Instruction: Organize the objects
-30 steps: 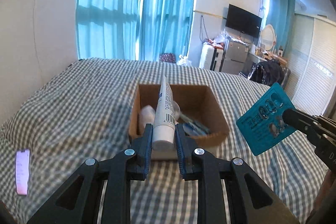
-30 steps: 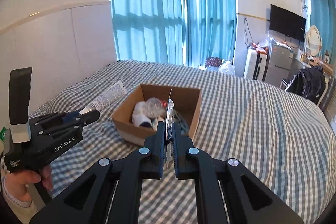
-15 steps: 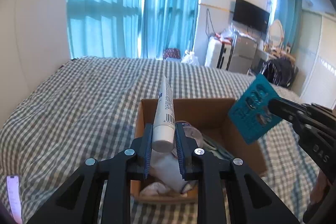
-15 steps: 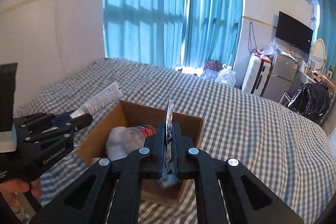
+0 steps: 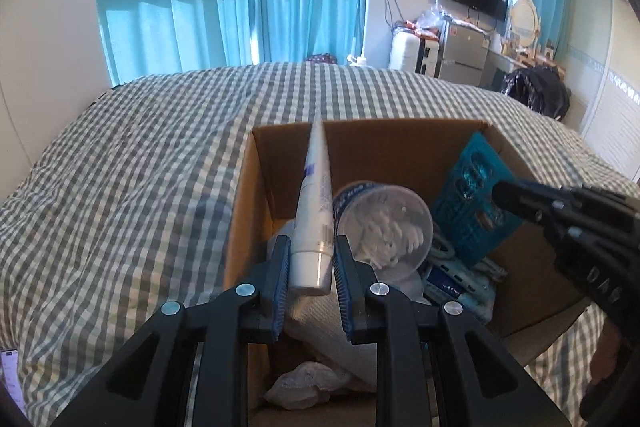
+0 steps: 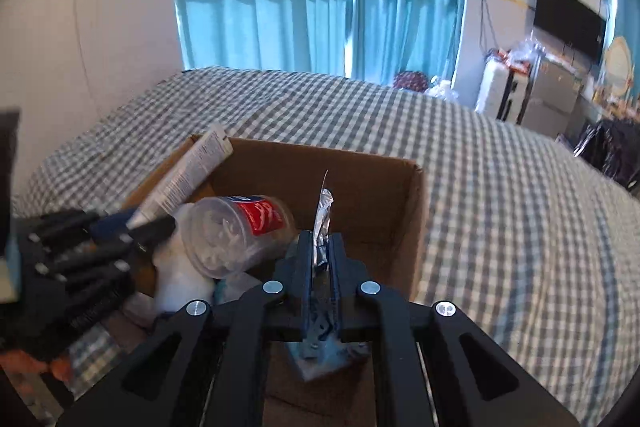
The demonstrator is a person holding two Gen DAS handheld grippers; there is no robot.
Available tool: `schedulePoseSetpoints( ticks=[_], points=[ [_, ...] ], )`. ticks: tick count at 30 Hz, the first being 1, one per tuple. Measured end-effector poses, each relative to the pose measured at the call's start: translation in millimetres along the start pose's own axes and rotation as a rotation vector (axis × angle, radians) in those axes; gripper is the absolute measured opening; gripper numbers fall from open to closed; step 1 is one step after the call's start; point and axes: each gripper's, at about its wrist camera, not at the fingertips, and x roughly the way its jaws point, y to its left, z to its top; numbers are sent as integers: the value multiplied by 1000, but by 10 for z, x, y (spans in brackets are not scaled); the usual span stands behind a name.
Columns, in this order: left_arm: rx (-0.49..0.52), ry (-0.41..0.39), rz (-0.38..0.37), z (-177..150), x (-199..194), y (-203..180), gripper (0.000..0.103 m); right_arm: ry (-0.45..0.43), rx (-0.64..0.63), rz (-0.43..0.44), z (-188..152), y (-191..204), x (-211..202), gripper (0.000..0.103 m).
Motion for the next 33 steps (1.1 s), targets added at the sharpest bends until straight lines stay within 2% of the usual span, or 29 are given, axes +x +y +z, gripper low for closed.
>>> schedulePoseSetpoints(
  ticks=[3, 4, 5, 6, 7, 11, 13, 14, 15, 17, 21, 25, 27, 29, 33],
  points=[
    [-6, -10, -8, -5, -88, -11, 27, -14, 15, 11, 43, 13, -117, 14],
    [-6, -16, -11, -3, -149, -21, 30, -22, 19, 10, 58, 21, -182, 25],
    [-7, -27, -7, 2, -224, -25, 41, -36, 24, 12, 80, 31, -264, 34],
    [-10, -42, 2, 3, -322, -28, 55, -48, 27, 15, 92, 34, -335, 36],
    [-14, -57, 11, 20, -405, -19, 59, -60, 32, 22, 129, 51, -445, 38],
    [-28, -116, 36, 86, -799, 35, 61, -97, 30, 17, 207, 149, -856, 40],
    [-35, -173, 66, 120, -1058, 56, 70, -127, 19, -4, 255, 207, -1129, 44],
    [-41, -198, 77, 134, -1164, 76, 79, -141, 18, -9, 270, 225, -1244, 48],
    [-50, -233, 83, 147, -1314, 94, 83, -154, 18, -13, 282, 239, -1361, 50],
    [-60, -277, 81, 173, -1538, 114, 84, -188, 23, -28, 294, 269, -1659, 54],
    [-86, -360, 122, 203, -1998, 142, 103, -235, 30, -47, 255, 318, -2116, 58],
    [-99, -418, 105, 160, -2349, 127, 103, -269, 36, -79, 128, 374, -2488, 67],
    [-88, -442, 120, 119, -2498, 105, 103, -286, 43, -89, 67, 392, -2618, 76],
    [-70, -454, 136, 78, -2591, 62, 103, -312, 58, -99, -14, 398, -2750, 89],
    [-50, -457, 184, -82, -2685, -40, 103, -322, 46, -114, -199, 410, -2914, 103]
  ],
)
